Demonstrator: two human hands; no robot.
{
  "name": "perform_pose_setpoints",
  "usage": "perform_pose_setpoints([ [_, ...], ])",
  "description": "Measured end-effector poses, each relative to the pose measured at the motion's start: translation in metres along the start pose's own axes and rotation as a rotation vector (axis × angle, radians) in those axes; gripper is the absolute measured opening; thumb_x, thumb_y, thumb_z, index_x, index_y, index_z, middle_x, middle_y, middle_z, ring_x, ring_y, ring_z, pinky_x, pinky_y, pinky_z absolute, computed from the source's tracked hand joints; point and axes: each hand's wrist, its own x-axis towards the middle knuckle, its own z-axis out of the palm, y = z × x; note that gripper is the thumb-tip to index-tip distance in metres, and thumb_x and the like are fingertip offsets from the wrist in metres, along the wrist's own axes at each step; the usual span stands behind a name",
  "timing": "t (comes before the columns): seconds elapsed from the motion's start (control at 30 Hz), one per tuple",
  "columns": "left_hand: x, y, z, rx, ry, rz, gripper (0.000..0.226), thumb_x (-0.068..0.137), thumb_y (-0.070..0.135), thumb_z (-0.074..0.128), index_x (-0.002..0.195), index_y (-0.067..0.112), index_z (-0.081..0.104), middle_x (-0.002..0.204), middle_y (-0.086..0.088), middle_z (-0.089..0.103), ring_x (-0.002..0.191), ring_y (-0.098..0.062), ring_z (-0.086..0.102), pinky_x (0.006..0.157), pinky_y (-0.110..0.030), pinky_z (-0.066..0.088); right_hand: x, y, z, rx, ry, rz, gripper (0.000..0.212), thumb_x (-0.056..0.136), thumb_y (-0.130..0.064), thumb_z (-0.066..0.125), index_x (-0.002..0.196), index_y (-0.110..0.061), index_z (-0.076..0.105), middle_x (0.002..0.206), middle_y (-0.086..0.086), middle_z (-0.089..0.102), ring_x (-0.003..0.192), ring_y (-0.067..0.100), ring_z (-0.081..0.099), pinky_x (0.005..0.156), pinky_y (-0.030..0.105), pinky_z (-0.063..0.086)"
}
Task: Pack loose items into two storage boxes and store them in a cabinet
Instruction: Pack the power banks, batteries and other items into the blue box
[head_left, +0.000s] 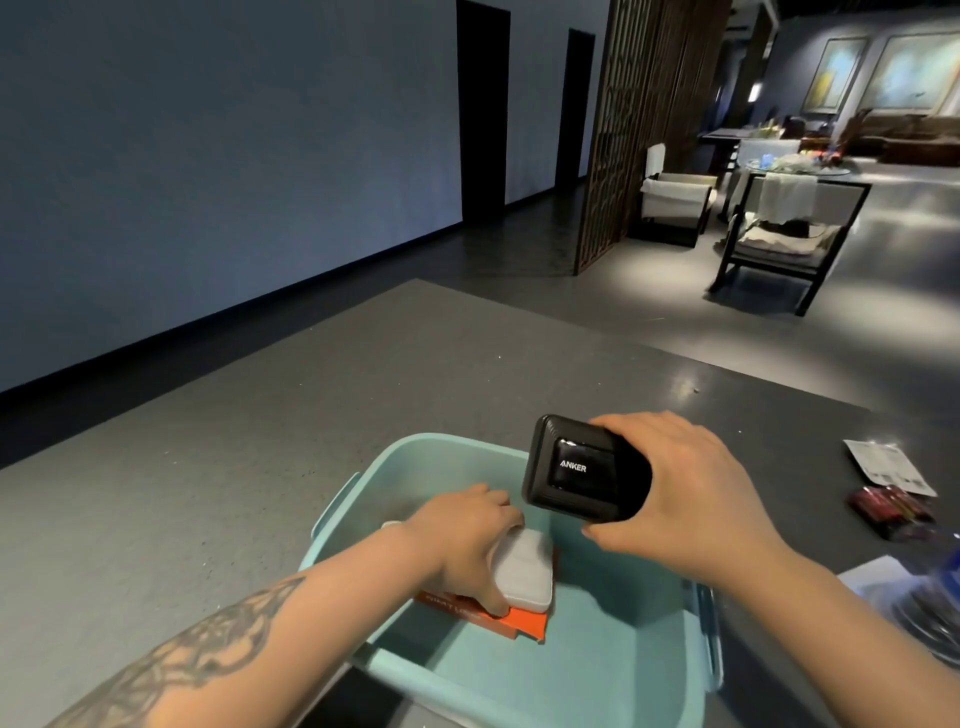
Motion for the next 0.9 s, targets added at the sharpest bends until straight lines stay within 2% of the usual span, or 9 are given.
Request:
perform_pose_setpoints([
  [0.13, -0.003, 0.011, 0.002, -0.104, 0.032, -0.227, 0.073, 0.053, 0.062, 0.072, 0.109, 0.023, 0.046, 0.106, 0.002, 0.055, 0.097, -0.023, 0.055, 0.079, -0.035, 0.048, 0.001, 0.003, -0.003, -0.03, 0.003, 0.02, 0.071, 0.046, -0.054, 0.07, 0.115, -0.04, 0.055, 0.101, -0.023, 0.059, 0.094, 0.007, 0.05, 0.076, 0.024, 0.031],
  [0.27, -0.002, 0.017, 0.008, -0.216, 0.018, -0.411, 0.07, 0.055, 0.066, 0.067, 0.101, 0.021, 0.039, 0.102, 0.0, 0.058, 0.093, -0.026, 0.059, 0.071, -0.033, 0.043, 0.0, 0.002, 0.0, -0.031, 0.001, 0.022, 0.07, 0.046, -0.053, 0.068, 0.113, -0.04, 0.055, 0.099, -0.022, 0.059, 0.092, 0.008, 0.051, 0.076, 0.024, 0.031],
  [0.37, 0.0, 0.016, 0.004, -0.24, -0.002, -0.488, 0.078, 0.057, 0.069, 0.067, 0.107, 0.019, 0.035, 0.099, -0.002, 0.061, 0.092, -0.028, 0.061, 0.071, -0.035, 0.046, -0.001, 0.0, 0.004, -0.016, 0.002, 0.013, 0.066, 0.047, -0.052, 0.067, 0.111, -0.039, 0.056, 0.095, -0.021, 0.06, 0.09, 0.008, 0.052, 0.075, 0.025, 0.034],
  [0.43, 0.0, 0.012, 0.002, -0.224, -0.038, -0.488, 0.082, 0.067, 0.073, 0.059, 0.119, 0.016, 0.033, 0.105, -0.006, 0.062, 0.095, -0.03, 0.061, 0.073, -0.036, 0.046, -0.001, -0.001, 0.005, -0.008, 0.005, 0.005, 0.065, 0.046, -0.051, 0.067, 0.109, -0.038, 0.057, 0.093, -0.02, 0.06, 0.088, 0.009, 0.052, 0.074, 0.026, 0.035],
  [0.53, -0.006, -0.002, -0.007, -0.124, -0.048, -0.342, 0.065, 0.086, 0.065, 0.045, 0.129, 0.018, 0.035, 0.119, -0.007, 0.06, 0.102, -0.029, 0.059, 0.078, -0.038, 0.045, -0.001, -0.001, 0.003, -0.011, -0.028, 0.002, 0.062, 0.046, -0.051, 0.067, 0.106, -0.038, 0.057, 0.089, -0.02, 0.059, 0.086, 0.009, 0.051, 0.074, 0.027, 0.039],
  [0.63, -0.02, -0.024, -0.028, 0.051, -0.001, -0.026, 0.042, 0.088, 0.033, 0.052, 0.129, 0.029, 0.043, 0.121, 0.003, 0.055, 0.107, -0.022, 0.056, 0.085, -0.034, 0.043, -0.004, 0.002, 0.003, -0.009, -0.045, 0.008, 0.061, 0.046, -0.052, 0.068, 0.105, -0.038, 0.058, 0.087, -0.021, 0.057, 0.086, 0.007, 0.046, 0.073, 0.026, 0.04],
  [0.7, -0.026, -0.034, -0.03, 0.233, 0.08, 0.229, 0.056, 0.079, 0.018, 0.057, 0.132, 0.031, 0.044, 0.123, 0.005, 0.053, 0.113, -0.018, 0.051, 0.094, -0.033, 0.039, -0.005, 0.001, 0.006, 0.006, -0.054, 0.027, 0.061, 0.046, -0.053, 0.069, 0.105, -0.039, 0.058, 0.088, -0.02, 0.057, 0.088, 0.007, 0.045, 0.074, 0.026, 0.039],
  [0.77, -0.025, -0.032, -0.023, 0.395, 0.181, 0.425, 0.07, 0.07, 0.018, 0.066, 0.136, 0.029, 0.042, 0.131, 0.002, 0.051, 0.12, -0.018, 0.047, 0.103, -0.036, 0.037, -0.004, 0.0, 0.01, 0.023, -0.056, 0.049, 0.063, 0.046, -0.053, 0.069, 0.107, -0.039, 0.057, 0.091, -0.02, 0.058, 0.089, 0.006, 0.043, 0.074, 0.026, 0.037],
  [0.9, -0.012, -0.016, -0.006, 0.406, -0.009, 0.544, 0.084, 0.068, 0.019, 0.071, 0.142, 0.029, 0.032, 0.147, -0.001, 0.035, 0.14, -0.023, 0.025, 0.115, -0.047, 0.021, -0.003, -0.003, 0.014, 0.042, -0.037, 0.062, 0.066, 0.045, -0.056, 0.067, 0.109, -0.04, 0.057, 0.093, -0.023, 0.057, 0.09, 0.005, 0.042, 0.076, 0.026, 0.039],
])
